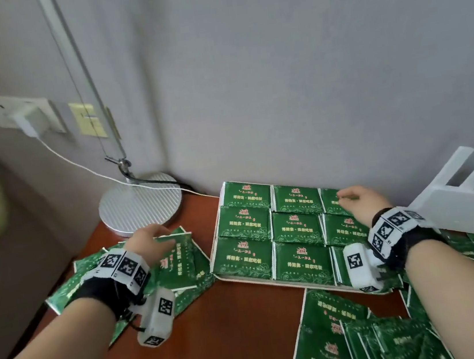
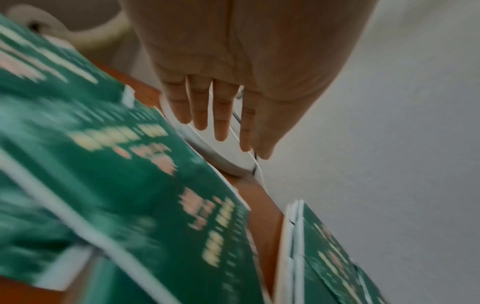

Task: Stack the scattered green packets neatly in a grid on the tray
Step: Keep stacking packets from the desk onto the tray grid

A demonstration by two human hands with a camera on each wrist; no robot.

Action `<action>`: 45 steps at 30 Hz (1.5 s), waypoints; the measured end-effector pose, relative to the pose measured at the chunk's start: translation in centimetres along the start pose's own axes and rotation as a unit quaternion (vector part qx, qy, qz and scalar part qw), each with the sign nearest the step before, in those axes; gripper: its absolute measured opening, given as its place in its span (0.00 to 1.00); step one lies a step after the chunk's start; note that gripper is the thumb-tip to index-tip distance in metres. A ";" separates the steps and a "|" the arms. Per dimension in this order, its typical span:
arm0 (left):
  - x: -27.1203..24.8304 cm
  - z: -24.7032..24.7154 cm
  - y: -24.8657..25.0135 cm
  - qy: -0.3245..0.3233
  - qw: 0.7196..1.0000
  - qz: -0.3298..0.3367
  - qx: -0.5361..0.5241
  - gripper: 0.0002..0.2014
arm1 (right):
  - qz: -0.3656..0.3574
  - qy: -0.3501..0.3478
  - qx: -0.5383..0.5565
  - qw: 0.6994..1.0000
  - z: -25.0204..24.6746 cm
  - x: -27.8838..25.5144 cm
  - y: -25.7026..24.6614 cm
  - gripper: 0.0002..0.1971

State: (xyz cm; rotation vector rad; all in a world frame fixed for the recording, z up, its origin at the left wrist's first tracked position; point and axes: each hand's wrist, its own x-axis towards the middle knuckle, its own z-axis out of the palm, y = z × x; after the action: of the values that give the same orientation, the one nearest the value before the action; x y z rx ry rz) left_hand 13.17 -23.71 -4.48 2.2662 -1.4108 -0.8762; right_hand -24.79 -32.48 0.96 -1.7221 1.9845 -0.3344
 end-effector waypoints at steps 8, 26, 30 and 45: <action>-6.0 -2.7 -13.2 -0.060 0.969 -0.076 0.228 0.37 | -0.151 -0.123 -0.126 0.973 6.6 -9.3 -9.9 0.13; -6.5 -1.0 -16.9 -0.091 0.986 -0.004 0.138 0.34 | -0.251 -0.202 -0.371 0.871 23.3 -13.3 -20.8 0.22; -5.7 -1.1 -16.9 -0.071 0.994 0.002 0.078 0.16 | -0.279 -0.209 -0.432 0.832 23.1 -13.6 -21.6 0.18; -6.4 -0.8 -16.3 0.062 0.987 -0.117 0.088 0.48 | -0.167 -0.196 -0.283 0.924 24.4 -12.8 -18.8 0.48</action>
State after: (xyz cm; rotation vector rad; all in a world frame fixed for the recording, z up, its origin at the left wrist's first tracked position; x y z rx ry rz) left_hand 22.87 -10.61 -11.04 2.6108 -1.2282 -0.6843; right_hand 4.83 -20.13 -8.13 -2.2660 1.5713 0.4976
